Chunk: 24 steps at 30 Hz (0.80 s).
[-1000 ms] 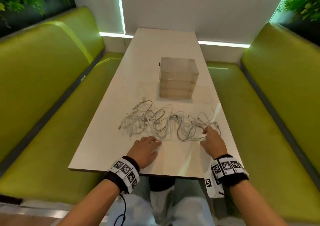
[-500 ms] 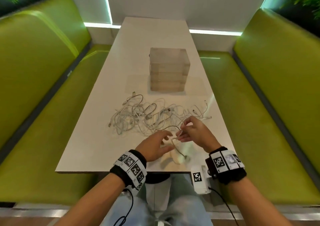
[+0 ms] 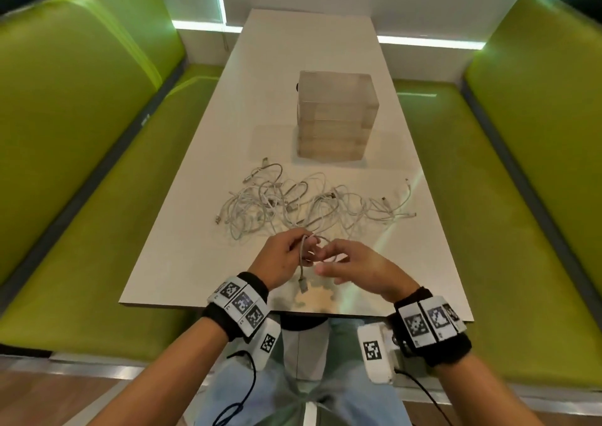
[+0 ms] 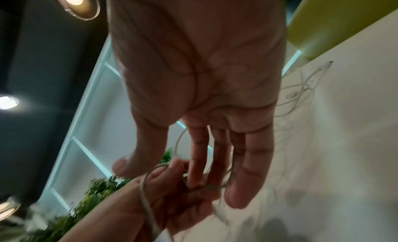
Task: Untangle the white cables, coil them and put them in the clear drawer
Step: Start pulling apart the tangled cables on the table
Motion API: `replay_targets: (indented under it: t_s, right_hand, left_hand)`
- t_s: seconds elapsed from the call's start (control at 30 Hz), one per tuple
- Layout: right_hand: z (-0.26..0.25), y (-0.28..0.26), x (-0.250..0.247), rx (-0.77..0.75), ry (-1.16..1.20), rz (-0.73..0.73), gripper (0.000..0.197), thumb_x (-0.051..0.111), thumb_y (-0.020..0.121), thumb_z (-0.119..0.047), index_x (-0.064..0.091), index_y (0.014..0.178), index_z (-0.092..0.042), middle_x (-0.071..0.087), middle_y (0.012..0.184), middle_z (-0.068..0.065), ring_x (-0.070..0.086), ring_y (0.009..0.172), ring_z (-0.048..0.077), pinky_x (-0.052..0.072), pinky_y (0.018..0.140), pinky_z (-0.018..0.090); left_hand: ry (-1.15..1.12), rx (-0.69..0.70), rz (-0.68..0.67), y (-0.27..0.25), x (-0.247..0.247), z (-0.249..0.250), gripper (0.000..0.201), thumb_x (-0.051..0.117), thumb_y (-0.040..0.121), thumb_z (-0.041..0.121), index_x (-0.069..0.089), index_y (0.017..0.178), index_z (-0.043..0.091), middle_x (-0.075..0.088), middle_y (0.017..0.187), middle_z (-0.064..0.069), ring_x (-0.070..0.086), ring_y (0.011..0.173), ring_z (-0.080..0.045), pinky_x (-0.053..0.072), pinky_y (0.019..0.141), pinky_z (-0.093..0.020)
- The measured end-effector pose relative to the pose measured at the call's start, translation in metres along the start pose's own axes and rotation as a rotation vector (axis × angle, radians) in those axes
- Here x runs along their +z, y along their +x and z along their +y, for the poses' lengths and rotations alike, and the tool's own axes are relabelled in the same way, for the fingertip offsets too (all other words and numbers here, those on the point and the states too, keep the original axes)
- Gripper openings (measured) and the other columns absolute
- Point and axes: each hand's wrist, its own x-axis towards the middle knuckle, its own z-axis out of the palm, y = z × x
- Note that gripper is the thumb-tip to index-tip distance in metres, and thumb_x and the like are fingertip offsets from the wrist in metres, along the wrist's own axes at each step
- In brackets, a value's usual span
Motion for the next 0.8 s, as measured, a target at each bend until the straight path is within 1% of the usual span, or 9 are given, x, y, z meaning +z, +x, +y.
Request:
replay_targets:
  t_s: [0.1,0.17,0.23,0.33,0.43,0.53,0.63,0.73,0.8]
  right_hand:
    - [0.002,-0.006,0.016,-0.062,-0.146,0.15,0.04,0.083,0.068,-0.035,0.061,0.097,-0.019,0.049,0.11,-0.001,0.058,0.092,0.015,0.05,0.079,0.022]
    - [0.0,-0.007,0.026,-0.104,-0.2,0.154,0.033,0.08,0.071,-0.033,0.063,0.093,-0.016,0.049,0.106,-0.001,0.056,0.089,0.015,0.049,0.081,0.025]
    - [-0.001,-0.007,0.034,-0.138,-0.226,0.121,0.023,0.073,0.079,-0.027,0.063,0.086,-0.008,0.058,0.096,0.004,0.057,0.081,0.017,0.048,0.078,0.032]
    - [0.0,-0.008,0.034,-0.127,-0.211,0.106,0.02,0.063,0.087,-0.019,0.061,0.079,-0.001,0.062,0.076,0.01,0.055,0.066,0.018,0.048,0.071,0.038]
    - [-0.002,-0.013,0.024,-0.125,-0.279,0.086,0.02,0.053,0.095,-0.018,0.068,0.097,-0.005,0.064,0.084,0.004,0.052,0.062,0.009,0.045,0.068,0.026]
    - [-0.011,-0.019,0.014,-0.171,-0.469,0.058,0.022,0.055,0.094,-0.021,0.069,0.101,-0.005,0.063,0.082,0.006,0.048,0.053,0.001,0.04,0.064,0.022]
    - [-0.026,-0.021,0.011,-0.168,-0.252,0.047,0.016,0.069,0.084,-0.022,0.064,0.089,-0.007,0.06,0.068,0.0,0.047,0.044,0.0,0.039,0.049,0.014]
    - [-0.041,-0.023,0.011,-0.21,0.122,0.096,0.03,0.074,0.076,-0.03,0.055,0.085,-0.009,0.064,0.07,0.008,0.052,0.051,0.013,0.041,0.047,0.021]
    - [-0.043,-0.022,0.01,-0.232,0.338,0.087,0.033,0.071,0.074,-0.032,0.056,0.09,-0.009,0.062,0.078,0.008,0.055,0.057,0.019,0.044,0.05,0.026]
  left_hand:
    - [0.039,0.012,0.046,0.0,0.003,0.002,0.01,0.055,0.095,0.014,0.065,0.094,0.013,0.071,0.083,-0.011,0.069,0.076,-0.025,0.058,0.074,-0.038]
    - [0.068,0.014,0.075,0.0,0.007,0.005,0.01,0.055,0.095,0.018,0.064,0.091,0.016,0.072,0.08,-0.007,0.066,0.067,-0.021,0.057,0.069,-0.036]
    - [0.106,0.02,0.072,0.0,0.012,0.01,0.01,0.057,0.094,0.022,0.064,0.092,0.016,0.073,0.082,-0.006,0.067,0.07,-0.022,0.056,0.068,-0.035]
    - [0.212,0.022,0.005,-0.003,0.009,0.012,0.013,0.059,0.092,0.024,0.064,0.104,0.022,0.07,0.103,-0.001,0.068,0.088,-0.02,0.055,0.076,-0.031]
    - [0.373,0.078,-0.018,-0.013,-0.005,0.009,0.039,0.06,0.09,0.019,0.051,0.126,0.032,0.051,0.132,0.009,0.062,0.1,-0.011,0.052,0.076,-0.022]
    - [0.533,0.236,-0.091,-0.028,-0.012,0.009,0.043,0.062,0.086,0.031,0.051,0.126,0.038,0.042,0.137,0.017,0.054,0.11,-0.002,0.051,0.077,-0.018]
    - [0.521,0.307,-0.123,-0.039,-0.008,0.012,0.032,0.057,0.086,0.045,0.064,0.113,0.03,0.06,0.123,0.014,0.056,0.109,-0.003,0.048,0.085,-0.021]
    - [0.308,0.246,0.066,-0.043,-0.005,0.016,0.021,0.057,0.09,0.032,0.073,0.094,0.019,0.072,0.088,0.009,0.066,0.085,-0.005,0.05,0.079,-0.021]
    - [0.041,0.159,0.144,-0.044,-0.004,0.021,0.017,0.055,0.095,0.015,0.071,0.096,0.019,0.073,0.088,0.005,0.069,0.086,-0.012,0.053,0.08,-0.026]
